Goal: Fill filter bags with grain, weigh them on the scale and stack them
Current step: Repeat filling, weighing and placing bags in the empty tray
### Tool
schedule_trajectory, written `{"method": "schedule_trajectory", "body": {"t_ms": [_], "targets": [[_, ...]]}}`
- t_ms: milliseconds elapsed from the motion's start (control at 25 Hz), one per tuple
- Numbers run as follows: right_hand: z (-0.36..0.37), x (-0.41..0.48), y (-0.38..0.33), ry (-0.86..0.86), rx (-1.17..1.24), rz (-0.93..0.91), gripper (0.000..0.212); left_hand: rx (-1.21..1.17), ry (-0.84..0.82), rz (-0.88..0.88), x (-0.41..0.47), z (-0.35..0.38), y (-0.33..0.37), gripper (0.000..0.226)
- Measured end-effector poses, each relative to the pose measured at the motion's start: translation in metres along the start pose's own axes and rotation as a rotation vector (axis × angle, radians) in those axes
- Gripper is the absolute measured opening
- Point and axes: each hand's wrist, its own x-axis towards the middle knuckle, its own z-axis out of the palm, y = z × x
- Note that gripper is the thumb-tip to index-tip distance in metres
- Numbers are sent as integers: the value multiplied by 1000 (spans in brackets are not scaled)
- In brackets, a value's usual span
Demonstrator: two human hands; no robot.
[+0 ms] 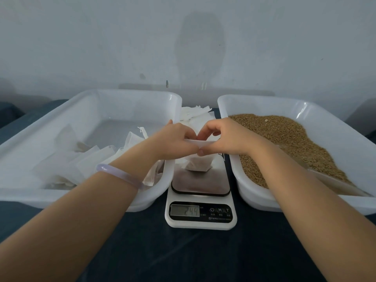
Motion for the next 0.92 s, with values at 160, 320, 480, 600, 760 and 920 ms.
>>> {"method": "schedule_trajectory", "body": {"t_ms": [160, 320, 480, 600, 760, 920], "targets": [[0, 0, 0, 1, 1, -7, 27, 4, 0, -18, 1, 0, -1, 26], [0, 0, 1, 1, -4, -15, 26, 11, -8, -30, 1, 0, 0, 25], [-1, -1, -1, 1, -40, -2, 24, 19, -1, -10, -1, -1, 2, 16], [2, 1, -4, -52, -288, 3, 18, 45, -18, 20, -1, -1, 2, 21], [-2, -5, 1, 48, -69, -100, 17, -15, 22, -9, -2, 1, 2, 29], [-4, -6, 2, 201, 131, -172, 10, -179, 103, -55, 1, -7, 4, 38]]}}
